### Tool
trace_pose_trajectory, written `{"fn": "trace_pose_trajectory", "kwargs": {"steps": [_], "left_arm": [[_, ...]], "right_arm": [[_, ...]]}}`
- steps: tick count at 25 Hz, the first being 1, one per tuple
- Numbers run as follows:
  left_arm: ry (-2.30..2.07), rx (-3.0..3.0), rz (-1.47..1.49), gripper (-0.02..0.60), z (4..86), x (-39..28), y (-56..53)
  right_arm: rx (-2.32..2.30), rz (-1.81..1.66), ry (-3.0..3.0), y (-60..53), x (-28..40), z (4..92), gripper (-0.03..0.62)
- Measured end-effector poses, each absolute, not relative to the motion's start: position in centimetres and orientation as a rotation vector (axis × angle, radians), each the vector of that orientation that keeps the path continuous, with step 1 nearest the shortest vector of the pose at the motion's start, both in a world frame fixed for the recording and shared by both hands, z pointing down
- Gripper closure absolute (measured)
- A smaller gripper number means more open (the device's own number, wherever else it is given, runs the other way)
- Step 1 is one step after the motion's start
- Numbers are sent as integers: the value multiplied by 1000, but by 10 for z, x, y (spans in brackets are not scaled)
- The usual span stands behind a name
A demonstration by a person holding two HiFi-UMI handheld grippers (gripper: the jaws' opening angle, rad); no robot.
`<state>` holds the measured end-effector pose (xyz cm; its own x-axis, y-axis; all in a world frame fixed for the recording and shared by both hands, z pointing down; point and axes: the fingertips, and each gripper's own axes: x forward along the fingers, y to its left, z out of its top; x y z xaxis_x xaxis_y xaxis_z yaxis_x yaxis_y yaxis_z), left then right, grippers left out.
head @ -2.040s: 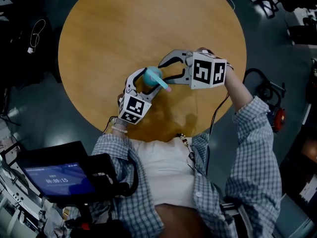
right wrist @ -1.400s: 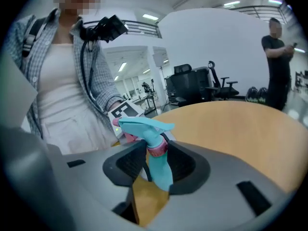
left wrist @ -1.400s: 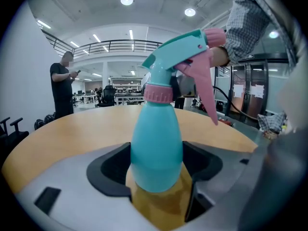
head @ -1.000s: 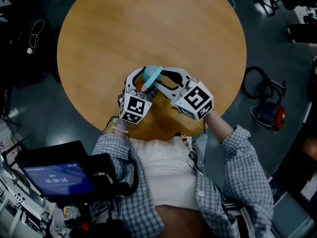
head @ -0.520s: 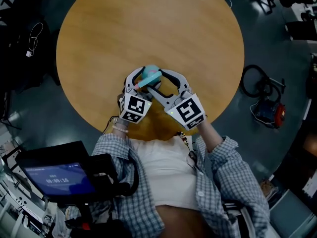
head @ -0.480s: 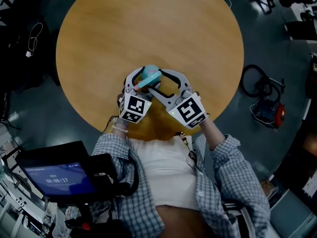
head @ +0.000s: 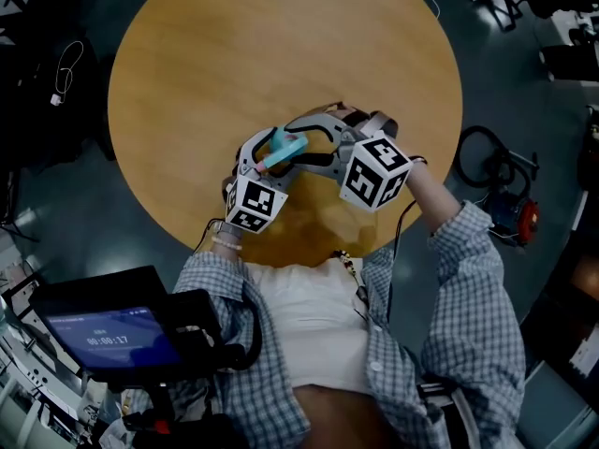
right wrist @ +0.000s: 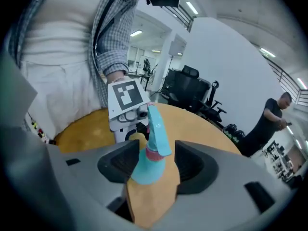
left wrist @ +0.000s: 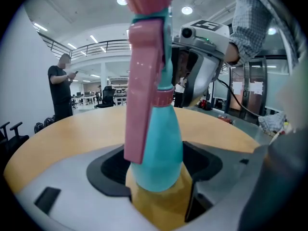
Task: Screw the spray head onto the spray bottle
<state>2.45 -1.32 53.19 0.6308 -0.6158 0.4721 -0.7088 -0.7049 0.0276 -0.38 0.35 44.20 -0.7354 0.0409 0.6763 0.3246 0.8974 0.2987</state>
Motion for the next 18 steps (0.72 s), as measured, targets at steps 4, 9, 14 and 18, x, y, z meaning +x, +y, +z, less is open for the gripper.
{"fn": "trace_pose_trajectory", "kwargs": {"steps": [4,9,14,18], "left_arm": [[-1097,2636,637,235,531,24,-13],[-1104,2627,623,235,531,23,-12],[-1115,2627,629,235,531,23,-11],[-1122,2619,621,235,532,23,-12]], "right_arm": [[-300,-507,-2372,5,-7,445,467],[-8,15,-2687,-7,-8,435,468],[399,130,-2797,-9,-2,431,470],[788,123,-2790,-11,2,430,470]]}}
